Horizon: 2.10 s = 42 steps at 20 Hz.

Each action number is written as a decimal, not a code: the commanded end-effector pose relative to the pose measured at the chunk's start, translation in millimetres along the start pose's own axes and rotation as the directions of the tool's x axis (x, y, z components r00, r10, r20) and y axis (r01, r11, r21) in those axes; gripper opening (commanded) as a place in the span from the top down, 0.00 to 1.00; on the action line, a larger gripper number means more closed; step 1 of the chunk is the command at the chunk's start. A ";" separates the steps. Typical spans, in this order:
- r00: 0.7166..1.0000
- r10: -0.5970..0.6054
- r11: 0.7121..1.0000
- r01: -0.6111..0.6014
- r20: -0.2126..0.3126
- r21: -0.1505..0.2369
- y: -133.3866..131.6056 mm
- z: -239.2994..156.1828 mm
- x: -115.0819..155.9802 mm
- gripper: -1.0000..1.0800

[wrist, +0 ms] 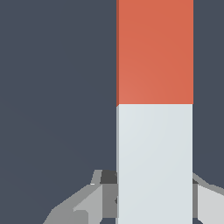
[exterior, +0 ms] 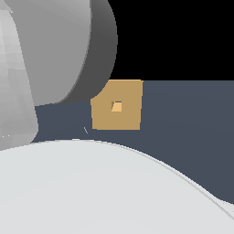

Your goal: Insert the peg into the horizontal hole in a box.

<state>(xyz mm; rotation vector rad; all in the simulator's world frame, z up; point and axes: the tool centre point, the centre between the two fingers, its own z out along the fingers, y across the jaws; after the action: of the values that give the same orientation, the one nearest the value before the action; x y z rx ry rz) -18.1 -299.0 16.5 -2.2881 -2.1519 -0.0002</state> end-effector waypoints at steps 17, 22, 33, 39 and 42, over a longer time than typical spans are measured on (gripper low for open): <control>1.000 -0.007 1.000 0.007 0.000 0.000 -4.0 -24.1 85.9 1.00; 1.000 -0.012 1.000 0.012 0.000 0.000 -6.5 -41.5 147.2 1.00; 1.000 -0.020 1.000 0.020 0.001 0.000 -8.8 -72.7 255.6 1.00; 1.000 -0.021 1.000 0.021 0.001 0.000 -8.0 -79.2 278.0 1.00; 1.000 -0.021 1.000 0.021 0.001 0.000 -7.9 -79.6 279.4 1.00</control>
<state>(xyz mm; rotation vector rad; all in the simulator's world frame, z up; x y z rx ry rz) -9.5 -19.9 95.0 -2.2623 -2.1780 0.0018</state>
